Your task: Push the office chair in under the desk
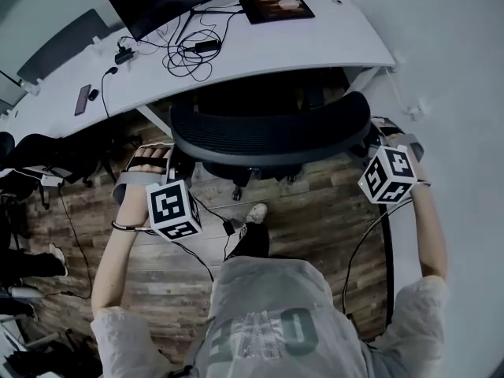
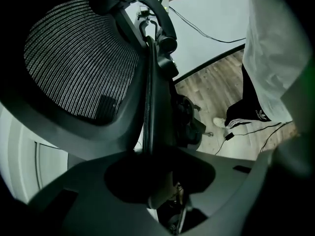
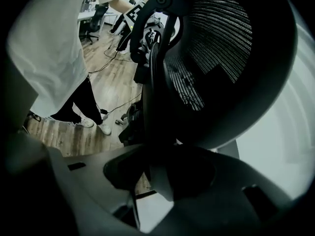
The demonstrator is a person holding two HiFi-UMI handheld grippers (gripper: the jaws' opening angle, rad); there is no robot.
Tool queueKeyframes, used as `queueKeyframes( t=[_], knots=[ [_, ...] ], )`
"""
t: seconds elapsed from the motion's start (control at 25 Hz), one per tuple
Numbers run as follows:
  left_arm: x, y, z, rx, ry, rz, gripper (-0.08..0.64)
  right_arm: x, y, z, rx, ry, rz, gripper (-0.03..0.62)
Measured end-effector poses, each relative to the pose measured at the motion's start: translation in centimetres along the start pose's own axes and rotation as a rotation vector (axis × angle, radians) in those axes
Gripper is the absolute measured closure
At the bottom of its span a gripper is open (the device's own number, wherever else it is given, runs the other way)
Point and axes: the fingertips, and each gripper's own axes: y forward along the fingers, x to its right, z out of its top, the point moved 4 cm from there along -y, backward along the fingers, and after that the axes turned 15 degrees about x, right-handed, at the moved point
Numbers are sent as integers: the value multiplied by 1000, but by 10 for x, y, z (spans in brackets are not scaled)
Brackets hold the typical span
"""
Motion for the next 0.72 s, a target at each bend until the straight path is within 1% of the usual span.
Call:
queueKeyframes(
  t=[0.12, 0.28, 0.4, 0.6, 0.72],
  knots=[
    [-21, 15, -6, 2, -9, -8, 403, 24, 13, -7, 13, -10, 3, 434],
    [-49, 38, -14, 2, -2, 11, 403, 55, 32, -20, 22, -15, -4, 433],
    [-68, 56, -17, -4, -8, 15, 403, 79, 46, -33, 31, -15, 12, 433],
    [-98, 83, -20, -33, -29, -3, 405, 120, 66, -52, 11, -22, 30, 433],
    [-112, 93, -24, -44, -47, -21, 405, 138, 76, -58, 24, -25, 39, 433]
  ],
)
